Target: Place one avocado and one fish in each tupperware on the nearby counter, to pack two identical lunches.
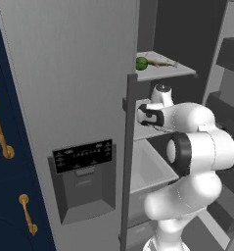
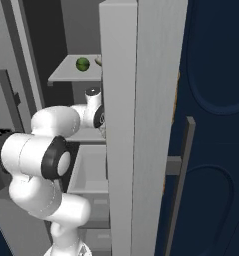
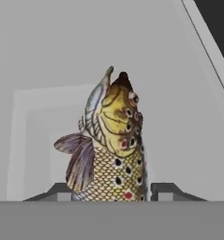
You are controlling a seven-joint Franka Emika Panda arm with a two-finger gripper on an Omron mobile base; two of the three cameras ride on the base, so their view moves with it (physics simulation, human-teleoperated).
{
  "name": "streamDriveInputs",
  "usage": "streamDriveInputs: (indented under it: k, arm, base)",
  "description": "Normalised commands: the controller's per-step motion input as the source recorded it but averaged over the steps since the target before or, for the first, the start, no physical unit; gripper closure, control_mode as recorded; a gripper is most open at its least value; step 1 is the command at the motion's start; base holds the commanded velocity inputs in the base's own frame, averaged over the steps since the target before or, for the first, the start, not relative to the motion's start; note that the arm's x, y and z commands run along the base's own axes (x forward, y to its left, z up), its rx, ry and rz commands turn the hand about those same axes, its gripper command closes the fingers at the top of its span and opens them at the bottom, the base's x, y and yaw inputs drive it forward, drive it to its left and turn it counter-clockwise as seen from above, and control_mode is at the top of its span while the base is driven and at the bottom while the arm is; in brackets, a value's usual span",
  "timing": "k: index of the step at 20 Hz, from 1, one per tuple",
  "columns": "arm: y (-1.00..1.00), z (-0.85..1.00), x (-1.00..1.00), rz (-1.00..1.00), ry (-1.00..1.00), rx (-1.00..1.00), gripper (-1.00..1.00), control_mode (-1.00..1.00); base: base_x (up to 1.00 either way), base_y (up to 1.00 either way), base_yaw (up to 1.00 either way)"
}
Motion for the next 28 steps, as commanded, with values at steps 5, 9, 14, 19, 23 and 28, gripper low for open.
streamDriveInputs:
  k: [5, 9, 14, 19, 23, 28]
  arm:
    - [0.25, 0.10, -1.00, 0.01, 0.01, 0.01, 1.00, -1.00]
    - [-0.01, 0.68, -1.00, 0.00, 0.00, 0.05, 1.00, -1.00]
    - [-0.02, 0.67, -1.00, 0.00, -0.01, 0.05, 1.00, -1.00]
    - [0.00, 0.05, -1.00, 0.00, 0.00, 0.00, 1.00, -1.00]
    - [0.00, -0.04, -0.25, 0.00, 0.00, 0.00, 1.00, 1.00]
    - [0.00, 0.00, 0.00, 0.00, 0.00, 0.00, 1.00, 1.00]
  base:
    - [0.00, 0.00, 0.00]
    - [0.00, 0.00, 0.00]
    - [0.00, 0.00, 0.00]
    - [0.00, 0.00, 0.00]
    - [-0.75, 0.07, 0.01]
    - [-0.98, 0.65, 0.33]
